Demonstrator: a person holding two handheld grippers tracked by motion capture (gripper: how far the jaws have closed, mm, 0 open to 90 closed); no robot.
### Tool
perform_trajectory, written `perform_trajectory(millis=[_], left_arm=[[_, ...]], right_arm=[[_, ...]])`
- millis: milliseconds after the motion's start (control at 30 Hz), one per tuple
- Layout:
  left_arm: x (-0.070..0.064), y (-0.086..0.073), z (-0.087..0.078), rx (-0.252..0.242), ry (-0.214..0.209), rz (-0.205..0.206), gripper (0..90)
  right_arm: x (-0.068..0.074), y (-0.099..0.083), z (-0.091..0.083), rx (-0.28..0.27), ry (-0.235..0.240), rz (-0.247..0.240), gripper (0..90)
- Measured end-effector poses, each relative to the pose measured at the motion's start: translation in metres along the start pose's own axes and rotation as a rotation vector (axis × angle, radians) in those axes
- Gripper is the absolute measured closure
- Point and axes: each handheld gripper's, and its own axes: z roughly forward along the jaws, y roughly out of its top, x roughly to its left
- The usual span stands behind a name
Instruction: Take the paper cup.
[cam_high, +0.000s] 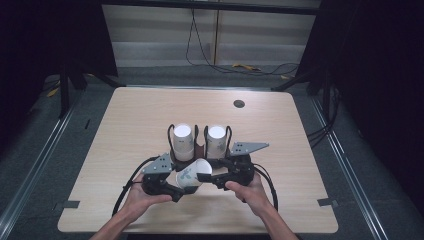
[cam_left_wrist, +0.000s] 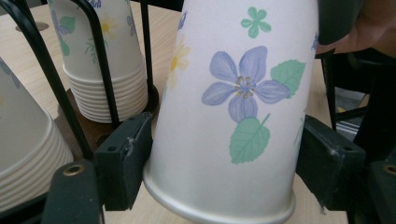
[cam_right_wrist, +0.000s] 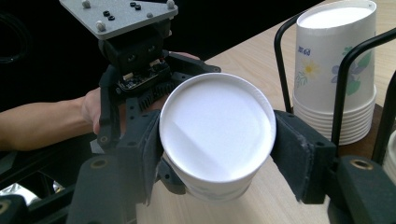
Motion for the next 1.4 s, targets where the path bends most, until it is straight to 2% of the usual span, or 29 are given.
perform_trajectory(millis=[67, 100, 233, 300, 433, 533, 700, 800, 933, 1100, 1200, 1300, 1400], left_arm=[[0.001, 0.000, 0.001, -0.002, 0.007, -0.006, 25.0], [0.001, 0.000, 0.001, -0.006, 0.000, -0.011, 25.2], [0.001, 0.000, 0.001, 0.009, 0.002, -0.003, 25.2], [0.000, 0.000, 0.001, 0.005, 0.004, -0.006, 25.2], [-0.001, 0.001, -0.003, 0.018, 0.015, 0.000, 25.1], [-0.001, 0.001, -0.009, 0.023, 0.018, -0.015, 25.1], [0.000, -0.001, -0.012, 0.049, 0.028, -0.032, 24.9], [-0.001, -0.004, -0.017, 0.088, 0.040, -0.009, 24.9], [0.000, -0.007, -0.023, 0.083, 0.055, -0.022, 24.9], [0.002, -0.008, -0.021, 0.122, 0.065, -0.014, 25.0], [0.004, -0.008, -0.018, 0.148, 0.062, -0.020, 25.3], [0.005, -0.006, -0.018, 0.167, 0.070, -0.013, 25.3], [0.006, -0.003, -0.018, 0.164, 0.068, -0.015, 25.5]], right_arm=[[0.000, 0.000, 0.000, 0.000, -0.006, 0.000, 36.5], [-0.002, 0.000, -0.001, -0.008, -0.001, 0.012, 33.0], [-0.004, 0.001, -0.004, -0.011, -0.005, 0.009, 29.6], [-0.003, 0.000, -0.003, 0.001, -0.016, 0.003, 24.1], [-0.004, 0.000, -0.004, 0.001, -0.027, 0.000, 21.0], [-0.005, 0.001, -0.010, 0.000, -0.024, -0.012, 18.7], [-0.005, 0.001, -0.014, 0.004, -0.024, -0.019, 18.5], [-0.002, 0.000, -0.017, 0.025, -0.029, -0.035, 22.2], [-0.002, -0.004, -0.018, 0.039, -0.025, -0.045, 22.2], [-0.003, -0.006, -0.013, 0.063, -0.016, -0.057, 23.3], [-0.004, -0.005, -0.010, 0.096, -0.036, -0.073, 21.1], [-0.004, -0.004, -0.009, 0.110, -0.036, -0.080, 22.8], [-0.004, -0.003, -0.009, 0.124, -0.048, -0.091, 22.9]])
